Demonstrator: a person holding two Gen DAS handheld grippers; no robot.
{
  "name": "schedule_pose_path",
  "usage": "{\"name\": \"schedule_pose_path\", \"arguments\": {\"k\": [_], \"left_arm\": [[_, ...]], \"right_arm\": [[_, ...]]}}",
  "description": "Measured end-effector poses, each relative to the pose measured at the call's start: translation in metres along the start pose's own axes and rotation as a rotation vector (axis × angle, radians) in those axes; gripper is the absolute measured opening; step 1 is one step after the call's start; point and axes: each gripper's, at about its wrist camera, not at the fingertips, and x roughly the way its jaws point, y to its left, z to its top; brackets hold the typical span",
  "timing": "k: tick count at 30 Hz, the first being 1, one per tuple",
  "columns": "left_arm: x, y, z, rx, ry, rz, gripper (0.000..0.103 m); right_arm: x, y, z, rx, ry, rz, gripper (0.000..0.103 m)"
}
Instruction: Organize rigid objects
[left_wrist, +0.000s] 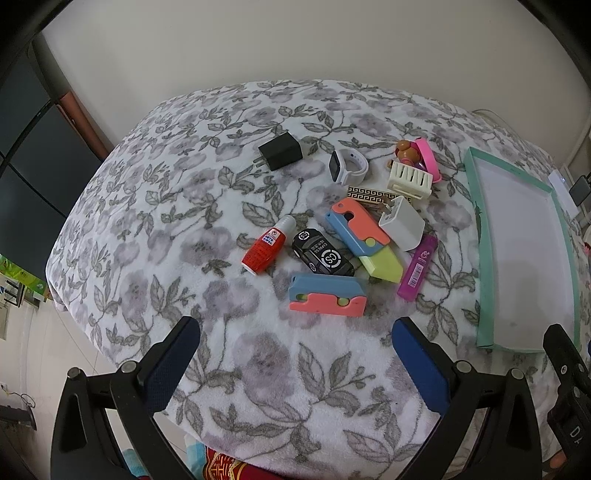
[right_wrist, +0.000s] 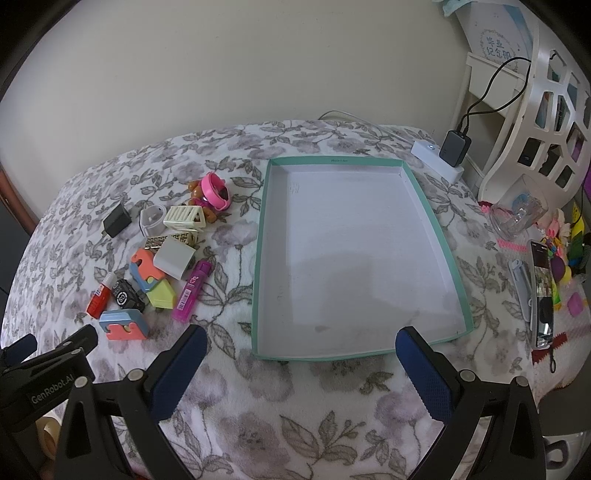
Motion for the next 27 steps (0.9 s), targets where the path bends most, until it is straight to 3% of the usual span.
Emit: {"name": "schedule_pose_path", "arguments": {"k": [27], "left_arm": [[0.0022, 0.0018, -0.0016, -0.001, 0.005, 0.002, 0.103]], "right_arm": [[0.0005, 0.001, 0.0, -0.002, -0.001, -0.004, 0.103]]}}
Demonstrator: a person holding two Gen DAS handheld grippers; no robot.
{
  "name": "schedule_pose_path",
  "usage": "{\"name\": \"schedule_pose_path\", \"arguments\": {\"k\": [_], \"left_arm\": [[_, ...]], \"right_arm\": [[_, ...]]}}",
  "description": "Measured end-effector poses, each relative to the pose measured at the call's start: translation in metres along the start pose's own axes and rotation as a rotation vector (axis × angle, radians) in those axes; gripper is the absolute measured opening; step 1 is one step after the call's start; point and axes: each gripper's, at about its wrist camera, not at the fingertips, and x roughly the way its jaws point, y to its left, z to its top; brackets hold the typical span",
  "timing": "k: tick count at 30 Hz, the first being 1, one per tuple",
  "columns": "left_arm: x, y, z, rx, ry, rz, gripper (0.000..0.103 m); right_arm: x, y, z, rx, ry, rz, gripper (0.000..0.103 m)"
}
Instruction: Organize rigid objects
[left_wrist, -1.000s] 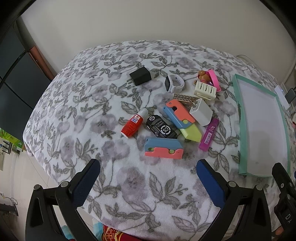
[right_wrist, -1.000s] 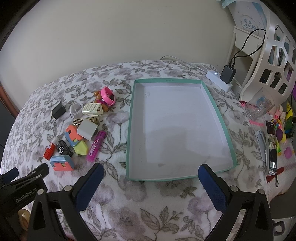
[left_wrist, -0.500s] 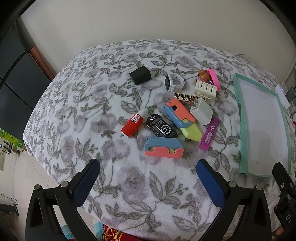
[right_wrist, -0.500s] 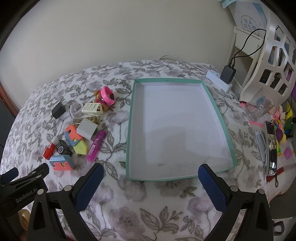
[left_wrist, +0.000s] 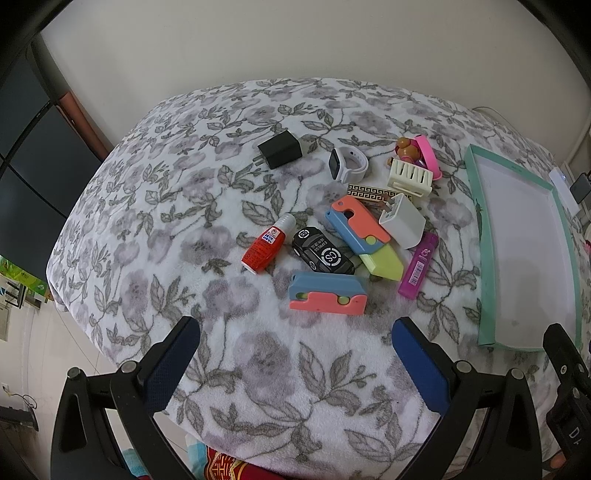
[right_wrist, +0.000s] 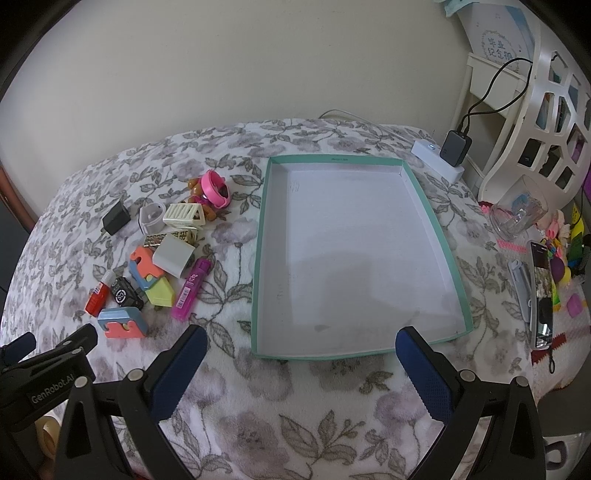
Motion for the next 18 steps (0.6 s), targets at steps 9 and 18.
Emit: {"name": "schedule_pose_path", "arguments": {"k": [9, 18], "left_arm": [[0.0009, 0.0008, -0.0009, -0.003, 0.007, 0.003, 0.103], [0.0014, 0.0011, 0.0007, -0.006, 0.014, 0.005, 0.103]], "right_arm": [[-0.0004, 0.0007, 0.0007, -0.001, 0.001, 0.0, 0.103], [0.0008, 0.0001, -0.0011, -0.004, 0.007, -0.001, 0.103]]}}
